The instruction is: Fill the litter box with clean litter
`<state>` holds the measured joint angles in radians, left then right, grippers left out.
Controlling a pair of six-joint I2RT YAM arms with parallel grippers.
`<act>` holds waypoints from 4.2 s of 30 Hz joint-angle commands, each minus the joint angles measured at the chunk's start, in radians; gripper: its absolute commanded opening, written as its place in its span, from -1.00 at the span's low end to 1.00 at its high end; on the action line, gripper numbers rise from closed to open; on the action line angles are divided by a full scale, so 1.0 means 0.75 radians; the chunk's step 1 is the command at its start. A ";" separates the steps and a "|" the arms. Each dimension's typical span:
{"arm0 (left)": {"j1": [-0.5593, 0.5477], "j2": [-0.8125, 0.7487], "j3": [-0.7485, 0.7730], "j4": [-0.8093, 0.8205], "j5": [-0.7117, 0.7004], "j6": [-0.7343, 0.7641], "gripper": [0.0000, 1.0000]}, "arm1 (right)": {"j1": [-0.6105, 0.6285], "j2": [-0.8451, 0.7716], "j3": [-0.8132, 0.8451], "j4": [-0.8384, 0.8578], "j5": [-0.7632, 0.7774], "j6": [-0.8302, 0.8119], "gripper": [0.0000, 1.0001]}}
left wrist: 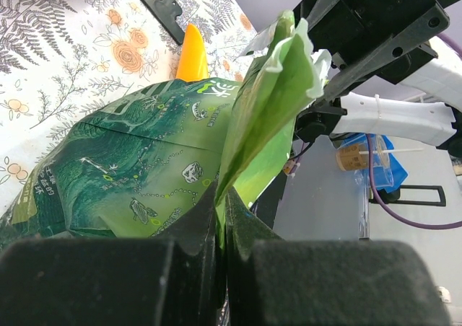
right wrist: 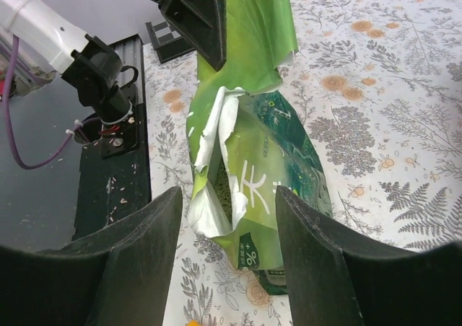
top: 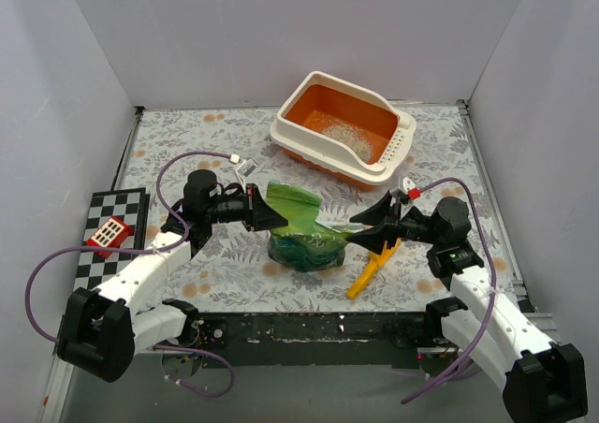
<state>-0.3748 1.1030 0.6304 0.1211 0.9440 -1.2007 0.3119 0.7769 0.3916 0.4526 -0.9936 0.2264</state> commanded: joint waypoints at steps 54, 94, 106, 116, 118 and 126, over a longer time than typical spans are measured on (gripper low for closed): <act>0.052 0.037 -0.032 -0.630 0.177 -0.279 -1.00 | 0.130 0.226 -0.041 -0.450 -0.039 0.846 -0.97; 0.052 0.331 0.233 -0.857 0.185 -0.068 -1.00 | 0.891 0.422 0.893 -1.342 0.793 -0.613 0.04; 0.052 0.341 0.250 -0.890 0.192 -0.027 -1.00 | 0.965 0.476 0.834 -1.279 1.059 -0.692 0.04; 0.052 0.346 0.260 -0.906 0.196 -0.009 -1.00 | 0.965 0.492 0.877 -1.295 1.081 -0.740 0.04; 0.052 0.343 0.264 -0.914 0.194 -0.003 -1.00 | 0.969 0.494 0.940 -1.340 1.061 -0.742 0.04; 0.052 0.341 0.282 -0.916 0.200 -0.007 -1.00 | 0.993 0.459 1.034 -1.444 1.053 -0.774 0.02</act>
<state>-0.3351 1.3544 0.8169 -0.5274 1.1011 -1.2301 1.0489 1.1469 1.1187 -0.6125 -0.2142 -0.3225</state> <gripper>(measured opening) 0.010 0.511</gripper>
